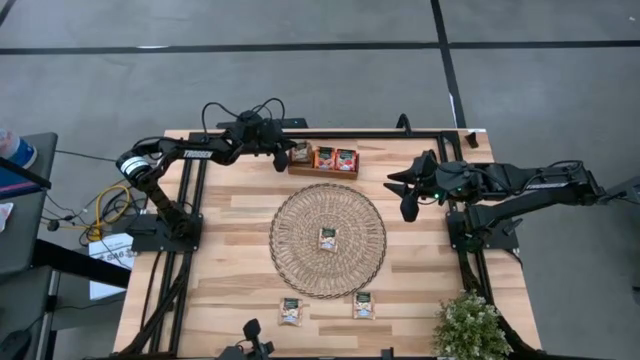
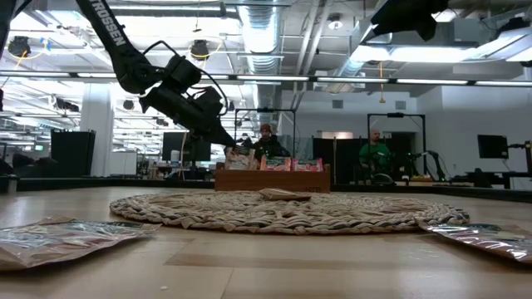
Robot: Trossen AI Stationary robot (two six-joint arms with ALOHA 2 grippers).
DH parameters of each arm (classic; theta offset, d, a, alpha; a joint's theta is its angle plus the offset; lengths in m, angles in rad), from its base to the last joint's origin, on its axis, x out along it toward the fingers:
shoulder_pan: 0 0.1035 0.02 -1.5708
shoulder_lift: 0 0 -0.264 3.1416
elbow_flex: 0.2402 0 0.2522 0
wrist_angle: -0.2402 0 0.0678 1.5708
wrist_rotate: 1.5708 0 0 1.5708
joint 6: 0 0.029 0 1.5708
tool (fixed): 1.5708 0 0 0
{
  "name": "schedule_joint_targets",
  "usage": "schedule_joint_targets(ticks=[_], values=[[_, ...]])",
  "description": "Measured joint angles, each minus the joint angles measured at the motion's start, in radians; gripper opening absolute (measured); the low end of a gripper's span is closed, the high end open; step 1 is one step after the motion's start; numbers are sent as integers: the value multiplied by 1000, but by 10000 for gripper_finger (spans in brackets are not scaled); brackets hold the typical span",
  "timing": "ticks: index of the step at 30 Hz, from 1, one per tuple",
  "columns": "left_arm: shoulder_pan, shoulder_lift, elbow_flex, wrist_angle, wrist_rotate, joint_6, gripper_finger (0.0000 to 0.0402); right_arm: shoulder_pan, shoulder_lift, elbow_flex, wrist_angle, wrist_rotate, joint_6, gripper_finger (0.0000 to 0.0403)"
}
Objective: Pick & Place Tea
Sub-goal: Put the brown tea bag into the left section of the wooden organizer
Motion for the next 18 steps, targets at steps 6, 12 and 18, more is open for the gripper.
schedule_joint_targets(ticks=[6,12,18], values=[[0,0,0,0,11,4,6,0,0,0,0,0,2,113],[0,0,0,-1,23,19,36,0,0,0,14,-1,2,113],[0,0,0,-1,48,20,76,0,0,0,14,-2,3,113]])
